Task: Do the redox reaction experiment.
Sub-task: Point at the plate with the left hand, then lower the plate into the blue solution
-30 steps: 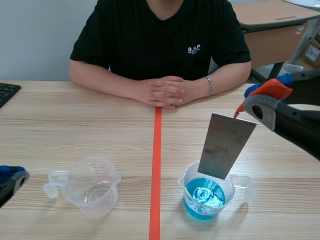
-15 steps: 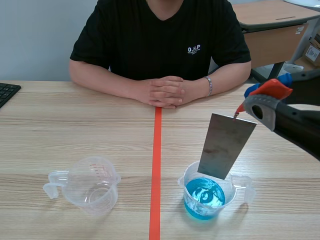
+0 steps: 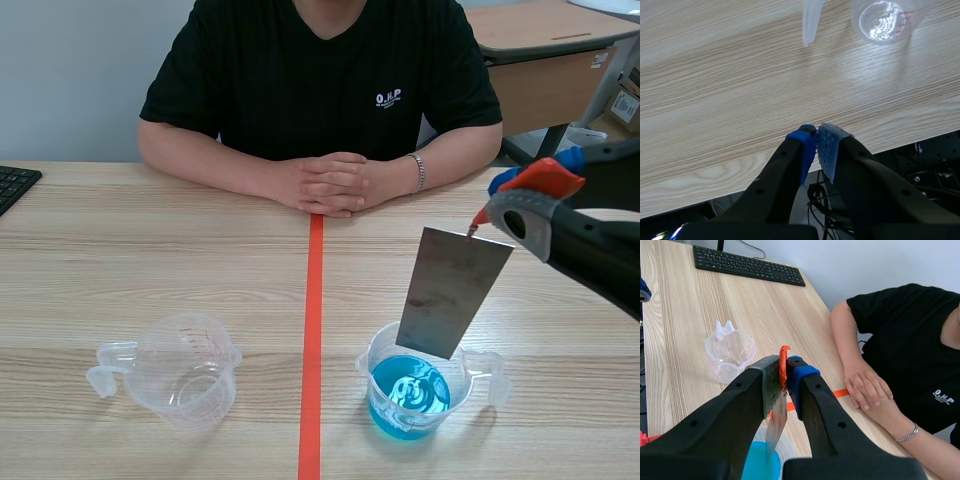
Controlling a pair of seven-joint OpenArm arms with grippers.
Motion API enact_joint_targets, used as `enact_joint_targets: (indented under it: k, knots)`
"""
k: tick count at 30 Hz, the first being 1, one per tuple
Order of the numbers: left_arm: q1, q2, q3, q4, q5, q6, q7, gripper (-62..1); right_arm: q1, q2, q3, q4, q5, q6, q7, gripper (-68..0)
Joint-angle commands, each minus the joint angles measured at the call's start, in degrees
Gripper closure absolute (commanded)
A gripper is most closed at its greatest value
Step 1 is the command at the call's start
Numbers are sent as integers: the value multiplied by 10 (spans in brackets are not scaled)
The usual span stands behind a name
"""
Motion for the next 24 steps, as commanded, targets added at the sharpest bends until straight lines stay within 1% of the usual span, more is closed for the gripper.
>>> enact_joint_targets:
  k: [1,3,9,17,24]
  knots:
    - [0,1,3,9,-3,1,-6,-57,8,3,-6,-4,4,0,12,-15]
    - [0,1,3,9,-3,1,3,-57,17,3,-17,-13,-3,0,13,-15]
    - [0,1,3,9,-3,-1,21,-57,54,3,-57,-54,-6,0,13,-15]
    - [0,1,3,9,-3,-1,25,-57,105,1,-116,-107,-32,0,13,-15]
    - [0,1,3,9,-3,-1,24,-57,161,1,-177,-168,-40,0,13,-15]
